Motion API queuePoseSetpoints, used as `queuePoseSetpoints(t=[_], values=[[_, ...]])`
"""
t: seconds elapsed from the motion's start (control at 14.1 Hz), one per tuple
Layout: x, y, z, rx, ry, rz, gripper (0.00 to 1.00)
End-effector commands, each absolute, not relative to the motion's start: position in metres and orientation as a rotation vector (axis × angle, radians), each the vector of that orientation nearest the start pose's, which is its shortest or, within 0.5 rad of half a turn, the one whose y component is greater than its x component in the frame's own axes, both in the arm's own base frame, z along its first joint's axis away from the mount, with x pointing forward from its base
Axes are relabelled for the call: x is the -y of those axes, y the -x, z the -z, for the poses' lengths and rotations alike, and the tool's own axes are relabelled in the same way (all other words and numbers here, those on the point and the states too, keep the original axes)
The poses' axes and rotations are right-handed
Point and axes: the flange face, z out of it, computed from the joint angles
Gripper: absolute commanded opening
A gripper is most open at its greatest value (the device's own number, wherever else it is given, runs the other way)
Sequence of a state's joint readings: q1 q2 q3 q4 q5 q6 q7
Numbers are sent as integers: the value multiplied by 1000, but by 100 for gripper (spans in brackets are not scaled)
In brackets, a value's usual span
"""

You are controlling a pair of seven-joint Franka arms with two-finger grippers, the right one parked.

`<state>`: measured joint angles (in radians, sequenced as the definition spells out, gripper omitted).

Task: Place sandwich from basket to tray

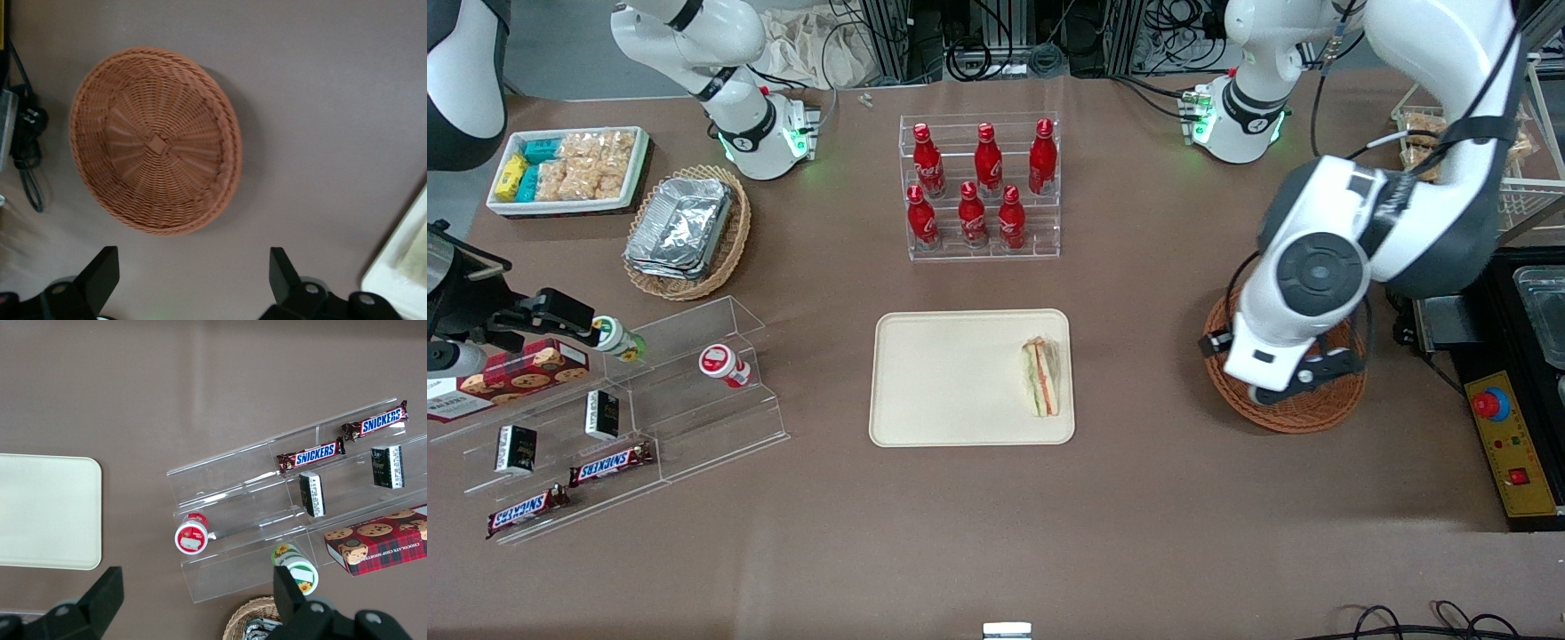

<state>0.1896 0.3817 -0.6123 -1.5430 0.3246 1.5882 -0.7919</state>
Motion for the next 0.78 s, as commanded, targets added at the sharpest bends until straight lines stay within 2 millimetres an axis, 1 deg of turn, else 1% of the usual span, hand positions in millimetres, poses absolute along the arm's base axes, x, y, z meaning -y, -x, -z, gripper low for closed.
queuePoseSetpoints(t=[0.0,0.07,0.14,0.35,0.5,0.57,0.64,0.71], values=[[156,-592,-466,385,2882,-261,100],[139,-594,-472,377,2891,-270,100],[127,-593,-483,340,2923,-280,100],[72,-584,-510,224,2994,-292,100],[50,-581,-519,130,3019,-288,100],[48,-581,-519,78,3028,-292,100],[37,-582,-520,60,3045,-291,100],[29,-581,-525,19,3062,-281,100]])
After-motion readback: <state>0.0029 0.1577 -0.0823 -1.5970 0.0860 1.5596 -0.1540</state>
